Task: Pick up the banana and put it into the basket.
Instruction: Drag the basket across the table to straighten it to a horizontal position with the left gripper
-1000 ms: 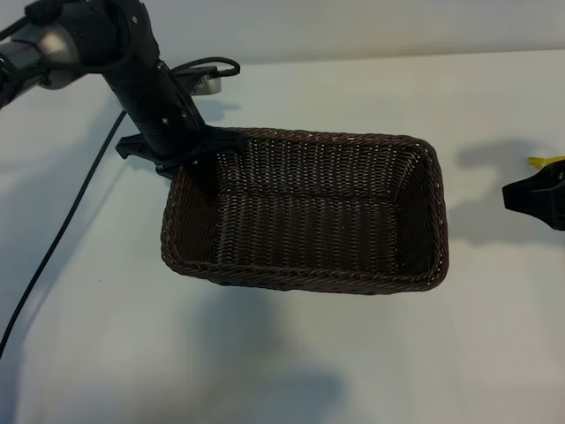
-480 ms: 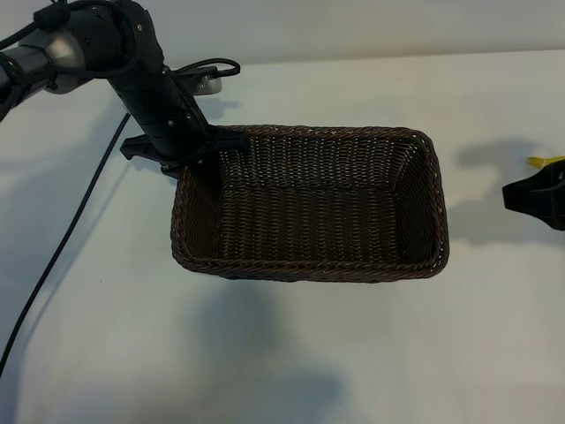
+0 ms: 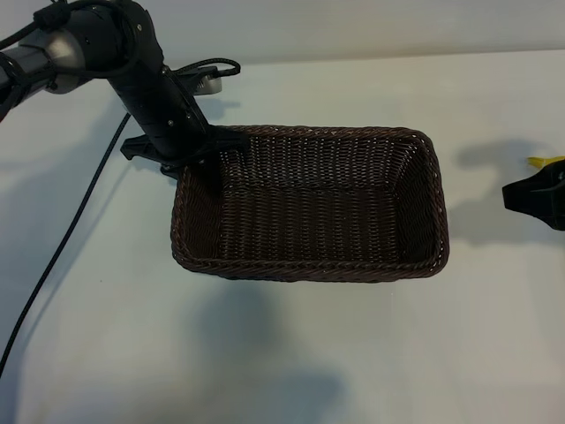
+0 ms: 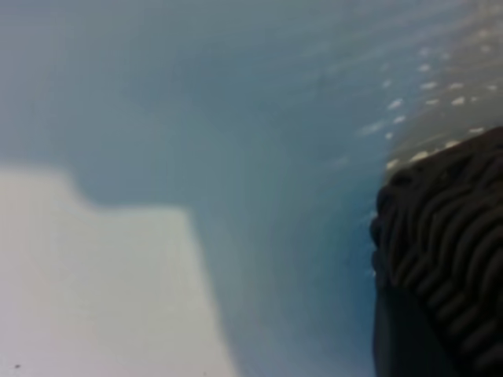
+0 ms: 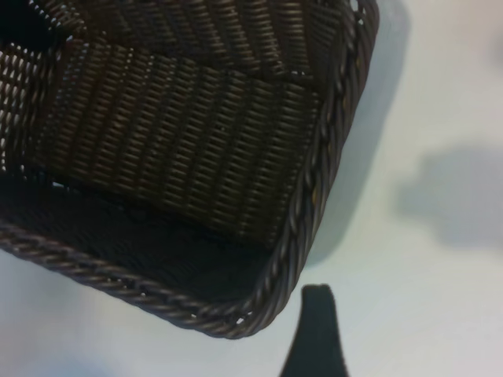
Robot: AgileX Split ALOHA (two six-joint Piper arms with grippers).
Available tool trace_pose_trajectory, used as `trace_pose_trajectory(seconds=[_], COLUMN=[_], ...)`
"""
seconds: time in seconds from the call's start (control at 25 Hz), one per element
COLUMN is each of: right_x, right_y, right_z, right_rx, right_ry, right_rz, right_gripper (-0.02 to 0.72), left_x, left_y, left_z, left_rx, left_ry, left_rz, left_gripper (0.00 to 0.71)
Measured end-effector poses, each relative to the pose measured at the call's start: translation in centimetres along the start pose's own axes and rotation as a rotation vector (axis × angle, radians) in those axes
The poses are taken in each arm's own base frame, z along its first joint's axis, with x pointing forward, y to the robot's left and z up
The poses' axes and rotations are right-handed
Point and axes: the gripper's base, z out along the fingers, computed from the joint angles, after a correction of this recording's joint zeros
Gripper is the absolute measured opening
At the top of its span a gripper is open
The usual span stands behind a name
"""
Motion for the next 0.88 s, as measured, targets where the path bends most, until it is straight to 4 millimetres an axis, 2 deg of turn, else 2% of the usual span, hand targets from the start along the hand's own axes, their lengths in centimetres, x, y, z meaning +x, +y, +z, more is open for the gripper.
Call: trace_pose_trajectory(seconds=[0.16,0.28,0.44,0.6,0.88], right_x=[0.0,0.0,0.0,0.0,0.0], right_y=[0.0,0.0,0.0,0.0,0.0], right_z=[0.0,0.0,0.0,0.0,0.0], right_rx=[0.0,0.0,0.0,0.0,0.0], right_ry=[0.0,0.0,0.0,0.0,0.0], right_rz=[0.001,0.001,0.001,0.001,0.0], right_gripper=[0.582,0.582,0.582,0.582,0.582], left_x=[0.0,0.2,0.4,0.5,-0.3], left_y=[-0.1,-0.2,-0.2,-0.4,-0.6], left_z=[0.0,-0.1,-0.6,-1.8,-4.1], left_rx=[0.012,0.015,0.009,0.005,0.005], left_ry=[0.004,0.021,0.026,0.053,-0.01], left_rz=[-0.006,-0.007,0.0,0.011,0.025], left_gripper=[0.474,0.576,0.597,0.59,0.59])
